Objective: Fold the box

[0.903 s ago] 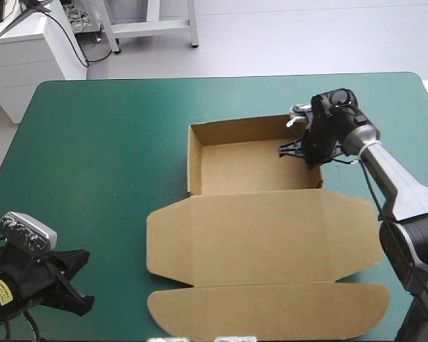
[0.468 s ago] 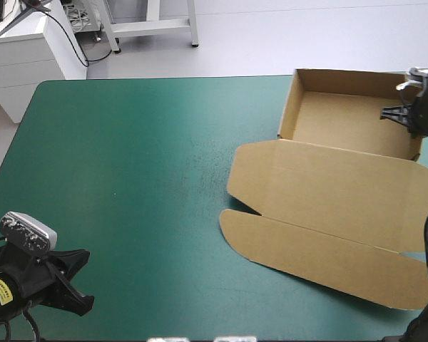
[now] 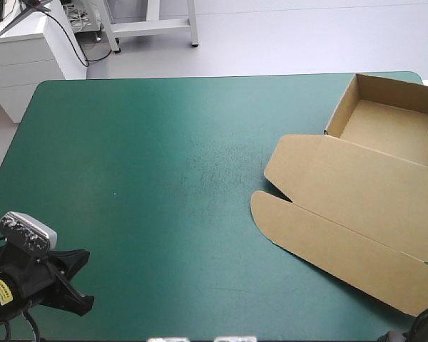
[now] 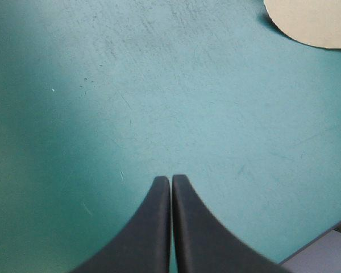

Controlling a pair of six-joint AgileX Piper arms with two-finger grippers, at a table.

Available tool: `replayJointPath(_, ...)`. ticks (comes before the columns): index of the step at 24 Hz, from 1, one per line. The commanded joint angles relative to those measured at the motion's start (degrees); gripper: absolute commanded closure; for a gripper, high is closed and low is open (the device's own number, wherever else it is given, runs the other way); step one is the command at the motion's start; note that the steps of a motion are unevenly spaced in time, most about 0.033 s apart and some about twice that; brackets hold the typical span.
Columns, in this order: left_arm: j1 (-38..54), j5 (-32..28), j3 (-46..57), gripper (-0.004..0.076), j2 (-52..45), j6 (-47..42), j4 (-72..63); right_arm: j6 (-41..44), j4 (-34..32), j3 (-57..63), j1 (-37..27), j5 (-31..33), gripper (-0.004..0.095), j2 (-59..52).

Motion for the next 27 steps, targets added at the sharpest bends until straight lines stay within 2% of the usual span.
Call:
replayJointPath(1, -0.15, -3.02, -1.39, 0.0732, 0.45, 0.04, -1.06, -1.26, 0.27, -1.81, -0.3, -1.41, 0.0925, -2.64)
replayJointPath(4, -0.15, -3.02, -1.39, 0.0732, 0.45, 0.04, -1.06, -2.38, -0.01, -1.81, -0.3, -1.0, 0.0889, -2.42)
replayJointPath(6, -0.15, -3.02, -1.39, 0.0732, 0.45, 0.04, -1.06, -3.47, -0.01, -1.81, -0.3, 0.39, 0.0808, -2.27)
replayJointPath(8, -0.15, -3.02, -1.39, 0.0732, 0.45, 0.04, -1.19, -3.9, -0.01, -1.81, -0.3, 0.94, 0.0662, -1.92)
replayJointPath(14, -0.15, -3.02, -1.39, 0.0732, 0.45, 0.04, -1.47, -3.78, 0.19, -1.81, -0.3, 0.94, 0.014, -2.39)
replayJointPath(15, -0.15, -3.02, -1.39, 0.0732, 0.45, 0.04, -1.47, -3.78, 0.8, -1.81, -0.3, 0.94, 0.0126, -3.0)
replayJointPath(17, -0.15, -3.02, -1.39, 0.0732, 0.45, 0.04, -1.47, -3.89, 3.87, -1.81, -0.3, 1.05, 0.0139, -5.79)
replayJointPath(19, -0.15, -3.02, -1.39, 0.0732, 0.45, 0.04, -1.47, -5.62, 10.77, -1.52, -0.3, 1.05, 0.0168, -10.4)
replayJointPath(20, -0.15, -3.02, -1.39, 0.0732, 0.45, 0.04, -1.47, -6.9, 16.16, -0.16, 0.12, 1.05, 0.0221, -13.97)
replayJointPath(22, -0.15, -3.02, -1.39, 0.0732, 0.45, 0.04, -1.47, -9.41, 20.63, 4.08, 2.91, 0.94, 0.0421, -20.27)
replayJointPath(24, -0.15, -3.12, -1.39, 0.0732, 0.45, 0.04, -1.47, -9.9, 19.95, 10.14, 8.58, 0.82, 0.0778, -27.06)
replayJointPath(25, -0.15, -3.12, -1.39, 0.0732, 0.45, 0.04, -1.47, -10.58, 19.34, 13.16, 11.72, 0.16, 0.0924, -30.16)
replayJointPath(27, -0.15, -3.05, -1.39, 0.0732, 0.45, 0.04, -1.18, -10.82, 19.18, 17.09, 16.03, -1.9, 0.0907, -34.67)
